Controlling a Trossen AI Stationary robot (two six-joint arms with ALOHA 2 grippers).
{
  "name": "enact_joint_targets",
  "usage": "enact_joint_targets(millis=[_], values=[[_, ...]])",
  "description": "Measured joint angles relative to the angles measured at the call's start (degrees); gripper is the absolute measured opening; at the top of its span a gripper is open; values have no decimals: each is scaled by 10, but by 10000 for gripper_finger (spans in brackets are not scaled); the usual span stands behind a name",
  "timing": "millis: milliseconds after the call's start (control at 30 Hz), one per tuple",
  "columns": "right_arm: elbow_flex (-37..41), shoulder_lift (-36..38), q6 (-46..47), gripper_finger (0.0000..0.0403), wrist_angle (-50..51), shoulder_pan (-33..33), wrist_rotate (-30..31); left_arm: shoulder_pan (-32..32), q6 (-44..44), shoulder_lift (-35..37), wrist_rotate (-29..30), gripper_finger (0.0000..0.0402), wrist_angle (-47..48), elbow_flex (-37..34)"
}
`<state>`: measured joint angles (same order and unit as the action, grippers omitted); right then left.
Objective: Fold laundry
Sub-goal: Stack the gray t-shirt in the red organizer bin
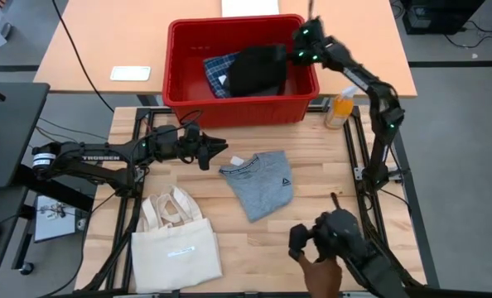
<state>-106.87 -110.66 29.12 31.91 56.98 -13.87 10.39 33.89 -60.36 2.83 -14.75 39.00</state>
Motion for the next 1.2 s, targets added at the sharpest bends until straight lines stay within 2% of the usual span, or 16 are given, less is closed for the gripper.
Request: enact_joint_targets(millis=[133,233,433,533,667,767,867,1033,1100,1200], values=[[-1,44,-46,336,-6,5,76,0,0,0,0,141,0,0],[-1,68,-67,329,-21,0,64,0,-2,0,0,141,0,0],[-1,109,-62,318,-49,-6,-135,0,-25,0,0,141,6,0],[-1,125,-53,315,-29,-23,-270,0,-34,0,0,141,24,0],[-1,138,-21,313,14,-50,-440,-4,-36,-3,0,141,77,0],[-1,140,-28,312,103,-85,-505,-16,-44,-17,0,141,114,0],[-1,140,-100,312,238,-128,-492,-35,-48,-41,-1,141,118,0],[0,140,-250,312,440,-199,-318,-72,-47,-92,-16,141,113,0],[2,140,-266,312,466,-225,-270,-89,-47,-114,-16,141,99,0],[9,140,-266,312,463,-255,-237,-111,-47,-142,-17,141,67,0]])
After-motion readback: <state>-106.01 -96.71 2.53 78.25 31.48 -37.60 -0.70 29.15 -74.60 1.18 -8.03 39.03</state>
